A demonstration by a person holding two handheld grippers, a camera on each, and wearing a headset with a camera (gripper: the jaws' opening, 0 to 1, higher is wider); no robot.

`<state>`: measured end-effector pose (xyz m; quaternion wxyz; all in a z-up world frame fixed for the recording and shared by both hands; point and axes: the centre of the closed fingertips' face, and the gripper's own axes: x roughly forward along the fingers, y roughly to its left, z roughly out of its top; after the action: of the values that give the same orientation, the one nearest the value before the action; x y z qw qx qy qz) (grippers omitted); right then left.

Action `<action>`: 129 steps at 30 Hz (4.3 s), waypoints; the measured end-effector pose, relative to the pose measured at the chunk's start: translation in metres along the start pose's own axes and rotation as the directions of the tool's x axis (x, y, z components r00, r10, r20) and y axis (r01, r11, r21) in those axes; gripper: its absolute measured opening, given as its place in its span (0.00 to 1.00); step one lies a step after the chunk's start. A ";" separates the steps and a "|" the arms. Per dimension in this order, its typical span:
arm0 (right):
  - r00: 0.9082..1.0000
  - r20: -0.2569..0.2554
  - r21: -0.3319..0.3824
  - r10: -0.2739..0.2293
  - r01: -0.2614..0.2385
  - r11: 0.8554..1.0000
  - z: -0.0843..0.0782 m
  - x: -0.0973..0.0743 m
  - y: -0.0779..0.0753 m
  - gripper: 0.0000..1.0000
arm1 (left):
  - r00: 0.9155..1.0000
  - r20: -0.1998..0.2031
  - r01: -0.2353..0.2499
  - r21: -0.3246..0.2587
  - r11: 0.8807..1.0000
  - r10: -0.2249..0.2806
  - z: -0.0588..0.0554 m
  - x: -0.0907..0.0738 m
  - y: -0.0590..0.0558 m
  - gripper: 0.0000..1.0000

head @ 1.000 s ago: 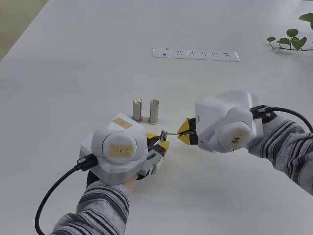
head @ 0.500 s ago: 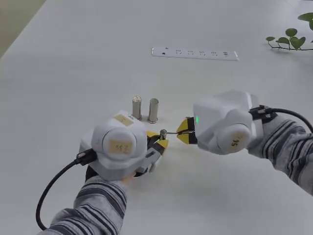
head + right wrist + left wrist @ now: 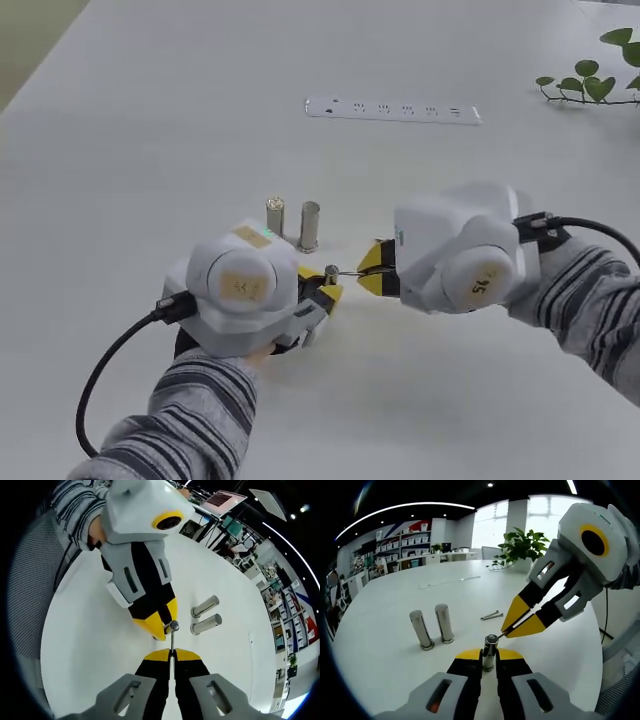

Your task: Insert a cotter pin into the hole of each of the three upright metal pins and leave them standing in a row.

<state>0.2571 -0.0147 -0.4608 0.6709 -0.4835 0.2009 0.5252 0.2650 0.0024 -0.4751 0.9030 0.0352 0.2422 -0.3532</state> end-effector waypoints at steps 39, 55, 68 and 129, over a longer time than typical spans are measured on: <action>1.000 0.002 0.105 0.016 -0.016 0.994 0.013 0.005 0.002 0.00 | 0.998 0.005 -0.068 -0.063 0.996 0.069 -0.008 0.001 0.000 0.06; 0.999 0.043 0.192 0.023 -0.031 0.981 0.012 -0.008 0.000 0.00 | 0.997 0.007 -0.070 -0.064 0.995 0.070 -0.008 0.002 0.000 0.06; 0.999 0.045 0.191 0.023 -0.031 0.981 0.012 -0.007 0.002 0.00 | 0.997 0.016 -0.070 -0.079 0.994 0.072 -0.008 0.002 0.001 0.06; 0.994 0.048 0.636 -0.099 0.046 0.770 -0.025 -0.014 -0.006 0.23 | 0.976 0.066 -0.209 -0.019 0.978 0.209 -0.002 -0.023 0.082 0.05</action>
<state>0.2637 -0.0430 -0.4583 0.8215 -0.2156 0.3206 0.4193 0.3032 0.0789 -0.4750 0.9430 0.0431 0.2086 -0.2559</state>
